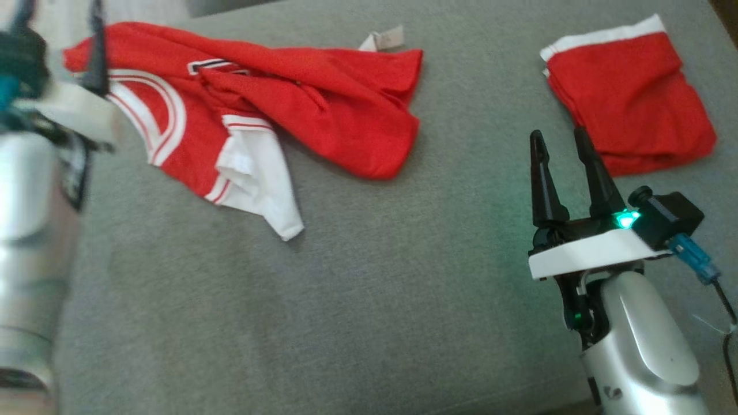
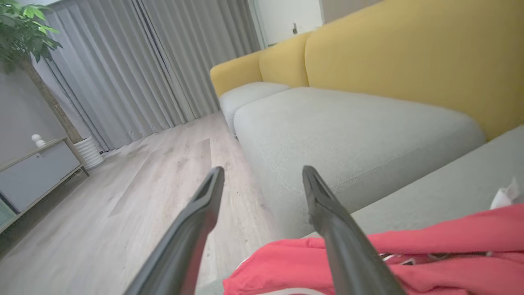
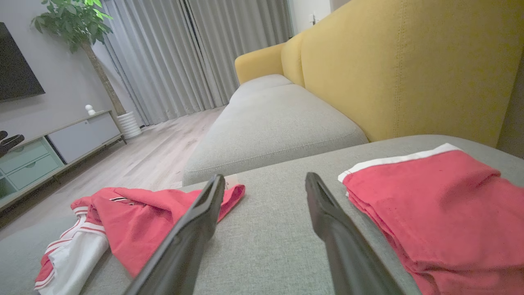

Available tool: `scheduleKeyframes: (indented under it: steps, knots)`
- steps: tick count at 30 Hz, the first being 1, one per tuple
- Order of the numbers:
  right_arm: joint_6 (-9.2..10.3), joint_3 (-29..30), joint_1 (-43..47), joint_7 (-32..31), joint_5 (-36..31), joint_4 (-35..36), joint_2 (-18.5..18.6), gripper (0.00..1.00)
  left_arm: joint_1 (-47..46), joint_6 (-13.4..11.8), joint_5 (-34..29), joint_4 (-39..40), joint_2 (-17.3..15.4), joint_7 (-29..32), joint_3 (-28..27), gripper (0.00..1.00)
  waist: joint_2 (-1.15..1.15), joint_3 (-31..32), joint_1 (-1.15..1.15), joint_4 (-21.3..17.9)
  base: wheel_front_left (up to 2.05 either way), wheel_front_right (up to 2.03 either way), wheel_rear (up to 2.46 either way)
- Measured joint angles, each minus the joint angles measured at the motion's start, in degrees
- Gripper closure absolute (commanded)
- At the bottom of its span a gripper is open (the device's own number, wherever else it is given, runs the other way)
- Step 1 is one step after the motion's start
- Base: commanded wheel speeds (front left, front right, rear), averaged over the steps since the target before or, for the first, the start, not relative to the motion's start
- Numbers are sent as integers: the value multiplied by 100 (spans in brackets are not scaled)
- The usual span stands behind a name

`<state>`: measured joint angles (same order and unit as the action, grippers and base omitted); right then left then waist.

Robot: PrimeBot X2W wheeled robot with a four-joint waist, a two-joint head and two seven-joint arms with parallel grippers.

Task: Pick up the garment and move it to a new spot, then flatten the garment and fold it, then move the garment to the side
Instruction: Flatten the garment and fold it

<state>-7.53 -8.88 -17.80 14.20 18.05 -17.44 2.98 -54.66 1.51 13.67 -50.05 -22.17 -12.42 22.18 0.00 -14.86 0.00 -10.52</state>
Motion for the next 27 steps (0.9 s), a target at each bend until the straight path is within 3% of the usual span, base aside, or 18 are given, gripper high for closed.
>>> scheduleKeyframes:
  steps: [2,8,15,23,27]
  knots:
    - [0,22,73,0,-55,-1,0,0,455,-10,314,287,274,-137,-165,0,0,150,0,159,0,0,0]
    - [0,85,394,-16,-100,-4,0,0,1644,-121,725,1394,693,-203,-408,0,0,496,-1,522,0,0,0]
    - [0,209,752,-91,-99,18,-1,0,3327,-355,879,2670,1229,-211,-471,0,0,898,-1,936,0,0,0]
    - [0,215,904,-169,-98,108,-2,0,4337,-445,957,3186,1599,-211,-728,0,0,1037,-1,1158,0,0,0]
    - [0,216,904,-214,-98,154,-2,0,4340,-290,886,3188,1662,-211,-719,0,0,1005,0,1171,0,0,0]
